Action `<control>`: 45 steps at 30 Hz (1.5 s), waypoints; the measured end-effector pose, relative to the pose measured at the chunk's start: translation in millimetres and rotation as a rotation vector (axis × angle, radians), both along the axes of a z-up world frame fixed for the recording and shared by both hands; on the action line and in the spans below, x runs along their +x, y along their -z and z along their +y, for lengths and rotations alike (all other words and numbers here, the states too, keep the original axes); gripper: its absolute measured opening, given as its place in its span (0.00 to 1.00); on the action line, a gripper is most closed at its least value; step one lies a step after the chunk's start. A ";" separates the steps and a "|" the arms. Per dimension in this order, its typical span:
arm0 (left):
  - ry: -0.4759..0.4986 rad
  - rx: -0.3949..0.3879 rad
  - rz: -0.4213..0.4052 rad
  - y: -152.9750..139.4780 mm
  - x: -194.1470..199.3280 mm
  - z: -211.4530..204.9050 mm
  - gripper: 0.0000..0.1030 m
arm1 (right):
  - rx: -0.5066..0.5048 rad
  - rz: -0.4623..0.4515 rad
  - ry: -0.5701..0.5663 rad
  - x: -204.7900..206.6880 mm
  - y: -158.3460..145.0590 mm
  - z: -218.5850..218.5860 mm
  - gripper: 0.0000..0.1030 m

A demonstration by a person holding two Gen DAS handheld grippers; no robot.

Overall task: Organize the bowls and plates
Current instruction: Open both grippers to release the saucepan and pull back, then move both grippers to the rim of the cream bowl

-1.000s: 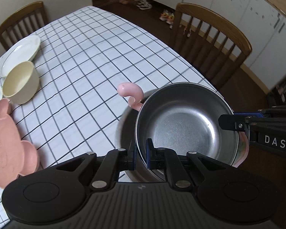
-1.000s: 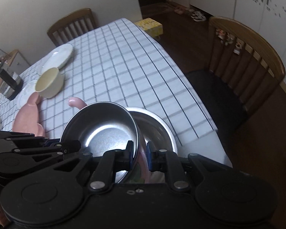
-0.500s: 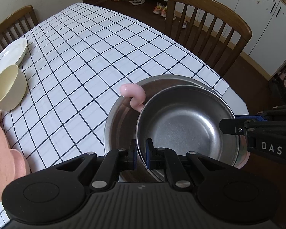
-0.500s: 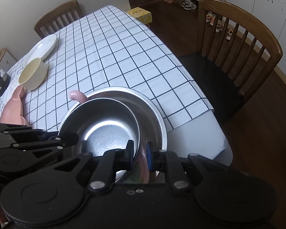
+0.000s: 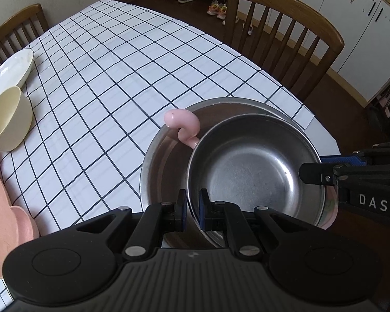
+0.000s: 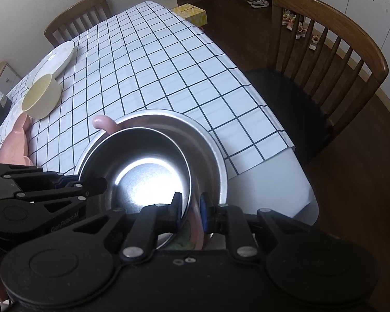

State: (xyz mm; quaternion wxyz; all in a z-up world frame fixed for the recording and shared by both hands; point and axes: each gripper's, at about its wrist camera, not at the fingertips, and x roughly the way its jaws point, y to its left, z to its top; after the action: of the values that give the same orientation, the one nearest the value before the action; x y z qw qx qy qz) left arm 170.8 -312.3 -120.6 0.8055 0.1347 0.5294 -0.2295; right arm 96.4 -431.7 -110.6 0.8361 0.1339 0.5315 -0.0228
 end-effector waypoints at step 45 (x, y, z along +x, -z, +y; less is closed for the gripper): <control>-0.291 -0.239 -0.317 -124.3 -27.9 167.7 0.65 | -0.049 -0.321 -0.307 7.6 -121.6 128.4 0.65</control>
State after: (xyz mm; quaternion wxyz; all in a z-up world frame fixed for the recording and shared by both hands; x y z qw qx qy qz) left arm 143.0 -144.6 3.6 0.9132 -0.0048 0.3795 -0.1482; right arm 104.0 -303.4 11.0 0.9066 0.0329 0.4052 0.1134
